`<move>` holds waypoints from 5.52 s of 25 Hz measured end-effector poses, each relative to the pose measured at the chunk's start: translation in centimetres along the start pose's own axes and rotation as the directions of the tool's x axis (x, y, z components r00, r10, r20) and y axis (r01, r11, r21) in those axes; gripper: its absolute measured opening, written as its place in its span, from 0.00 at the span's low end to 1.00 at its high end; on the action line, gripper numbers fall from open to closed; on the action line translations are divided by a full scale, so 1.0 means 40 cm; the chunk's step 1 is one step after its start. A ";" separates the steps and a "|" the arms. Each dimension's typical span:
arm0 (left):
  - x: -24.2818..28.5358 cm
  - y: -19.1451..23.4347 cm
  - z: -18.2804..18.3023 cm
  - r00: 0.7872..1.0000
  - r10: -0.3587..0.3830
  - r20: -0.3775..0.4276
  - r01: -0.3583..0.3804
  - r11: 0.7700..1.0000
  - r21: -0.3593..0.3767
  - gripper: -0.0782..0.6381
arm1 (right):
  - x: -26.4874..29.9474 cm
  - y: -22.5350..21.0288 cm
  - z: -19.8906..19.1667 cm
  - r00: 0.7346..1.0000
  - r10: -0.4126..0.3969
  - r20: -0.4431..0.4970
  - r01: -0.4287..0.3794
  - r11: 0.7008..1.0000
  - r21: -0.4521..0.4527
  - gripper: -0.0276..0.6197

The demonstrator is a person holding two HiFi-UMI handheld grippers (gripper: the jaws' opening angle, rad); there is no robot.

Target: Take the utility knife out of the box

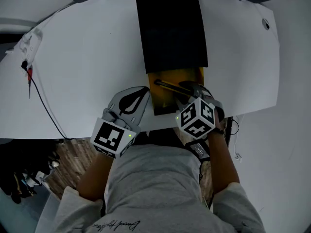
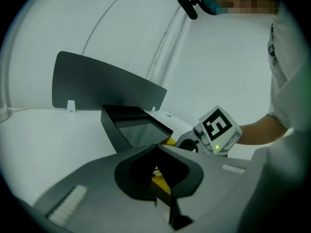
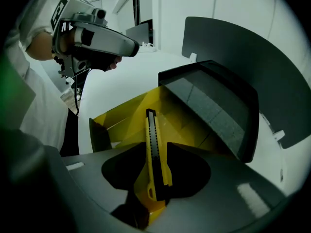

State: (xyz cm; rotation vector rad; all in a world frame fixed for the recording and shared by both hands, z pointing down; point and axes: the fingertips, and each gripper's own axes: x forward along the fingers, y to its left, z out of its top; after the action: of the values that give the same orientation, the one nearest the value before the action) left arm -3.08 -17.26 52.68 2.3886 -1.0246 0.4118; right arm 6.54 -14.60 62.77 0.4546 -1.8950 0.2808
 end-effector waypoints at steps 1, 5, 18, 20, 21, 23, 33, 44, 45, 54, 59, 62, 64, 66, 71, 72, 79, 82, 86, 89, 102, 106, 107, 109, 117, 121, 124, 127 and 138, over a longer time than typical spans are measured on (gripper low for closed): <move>0.000 0.001 -0.002 1.000 0.000 -0.001 0.000 1.000 -0.003 0.11 | 0.003 0.001 0.001 1.000 0.001 -0.005 -0.001 1.000 -0.007 0.28; -0.005 0.006 -0.007 1.000 0.003 0.002 -0.003 1.000 -0.016 0.11 | 0.019 0.008 -0.002 0.999 0.017 -0.030 -0.018 1.000 -0.022 0.29; -0.011 0.022 -0.024 1.000 0.011 0.004 -0.011 0.999 -0.050 0.11 | 0.048 0.008 -0.012 0.996 0.044 -0.080 -0.045 0.999 -0.017 0.26; -0.010 0.021 -0.024 1.000 0.011 0.006 -0.011 0.999 -0.054 0.11 | 0.048 0.007 -0.013 0.996 0.042 -0.079 -0.043 0.999 -0.013 0.25; -0.009 0.021 -0.024 1.000 0.011 0.007 -0.011 0.998 -0.055 0.11 | 0.048 0.007 -0.013 0.996 0.041 -0.080 -0.042 0.999 -0.012 0.25; -0.009 0.021 -0.025 1.000 0.012 0.006 -0.012 0.998 -0.057 0.11 | 0.049 0.007 -0.014 0.996 0.040 -0.084 -0.041 0.999 -0.011 0.25; -0.020 0.022 -0.021 1.000 0.013 0.015 -0.012 0.998 -0.058 0.11 | 0.038 0.003 -0.008 0.996 0.018 -0.082 -0.018 1.000 -0.010 0.25; -0.034 0.006 -0.006 1.000 0.019 0.020 -0.018 0.999 -0.029 0.11 | -0.015 -0.004 -0.002 0.999 -0.020 -0.047 0.020 1.000 -0.001 0.24; -0.036 0.003 -0.003 1.000 0.018 0.021 -0.017 1.000 -0.025 0.11 | -0.022 -0.004 0.001 0.999 -0.029 -0.040 0.029 1.000 0.001 0.24; -0.072 -0.024 0.033 0.999 0.019 0.048 -0.019 1.000 -0.004 0.11 | -0.097 -0.001 0.019 0.995 -0.095 0.024 0.094 0.995 0.038 0.25; -0.087 -0.054 0.053 0.998 0.007 0.069 -0.007 1.000 0.001 0.11 | -0.145 0.005 0.019 0.990 -0.124 0.062 0.119 0.989 0.083 0.24; -0.098 -0.072 0.063 0.997 0.000 0.078 -0.001 1.000 0.014 0.11 | -0.174 0.013 0.022 0.987 -0.137 0.086 0.127 0.986 0.112 0.25; -0.104 -0.080 0.073 0.996 -0.002 0.084 0.000 1.000 0.024 0.11 | -0.192 0.016 0.025 0.984 -0.144 0.104 0.130 0.982 0.134 0.24; -0.108 -0.089 0.083 0.996 -0.006 0.090 0.003 0.999 0.035 0.11 | -0.213 0.019 0.026 0.980 -0.156 0.122 0.137 0.979 0.154 0.25; -0.119 -0.112 0.115 0.994 -0.015 0.108 0.009 0.998 0.059 0.11 | -0.269 0.025 0.036 0.968 -0.182 0.175 0.146 0.969 0.202 0.24; -0.120 -0.115 0.121 0.994 -0.017 0.111 0.009 0.998 0.064 0.11 | -0.280 0.024 0.039 0.964 -0.188 0.187 0.148 0.966 0.210 0.25; -0.145 -0.138 0.172 0.990 -0.022 0.138 0.006 0.993 0.115 0.11 | -0.358 0.022 0.067 0.934 -0.227 0.276 0.156 0.954 0.255 0.24; -0.159 -0.149 0.186 0.989 -0.029 0.148 0.009 0.991 0.132 0.11 | -0.392 0.028 0.088 0.919 -0.235 0.317 0.145 0.948 0.282 0.25; -0.171 -0.174 0.190 0.988 -0.042 0.149 0.017 0.986 0.165 0.11 | -0.446 0.038 0.119 0.888 -0.253 0.383 0.130 0.939 0.317 0.25; -0.180 -0.182 0.199 0.986 -0.037 0.163 0.008 0.985 0.171 0.11 | -0.475 0.041 0.137 0.865 -0.278 0.418 0.141 0.934 0.329 0.25; -0.200 -0.214 0.222 0.982 -0.023 0.189 -0.011 0.984 0.176 0.11 | -0.532 0.057 0.175 0.801 -0.290 0.524 0.082 0.919 0.385 0.24; -0.202 -0.211 0.228 0.981 -0.017 0.196 -0.018 0.984 0.178 0.11 | -0.530 0.065 0.182 0.796 -0.290 0.532 0.079 0.920 0.384 0.25; -0.202 -0.209 0.231 0.980 -0.016 0.198 -0.020 0.983 0.180 0.11 | -0.530 0.066 0.183 0.795 -0.289 0.533 0.078 0.920 0.383 0.25; -0.204 -0.205 0.236 0.979 -0.011 0.203 -0.027 0.983 0.184 0.11 | -0.530 0.067 0.186 0.793 -0.286 0.538 0.070 0.920 0.385 0.24; -0.209 -0.200 0.241 0.978 -0.004 0.208 -0.035 0.982 0.185 0.11 | -0.528 0.069 0.182 0.799 -0.281 0.531 0.064 0.918 0.390 0.25; -0.207 -0.202 0.243 0.979 -0.008 0.206 -0.031 0.982 0.186 0.11 | -0.525 0.071 0.180 0.798 -0.280 0.533 0.055 0.915 0.399 0.25; -0.206 -0.203 0.240 0.979 -0.009 0.202 -0.029 0.982 0.187 0.11 | -0.523 0.071 0.180 0.800 -0.277 0.533 0.052 0.916 0.398 0.25; -0.206 -0.203 0.238 0.980 -0.009 0.197 -0.028 0.982 0.186 0.11 | -0.520 0.071 0.180 0.803 -0.272 0.530 0.051 0.917 0.395 0.25; -0.203 -0.204 0.252 0.979 -0.017 0.202 -0.022 0.981 0.193 0.11 | -0.513 0.070 0.187 0.806 -0.262 0.530 0.044 0.920 0.388 0.25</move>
State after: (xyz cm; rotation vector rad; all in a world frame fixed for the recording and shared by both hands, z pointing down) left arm -1.74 -13.33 37.97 2.6485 -1.1218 0.2836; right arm 5.45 -11.48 40.99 1.0383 -2.3861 0.4173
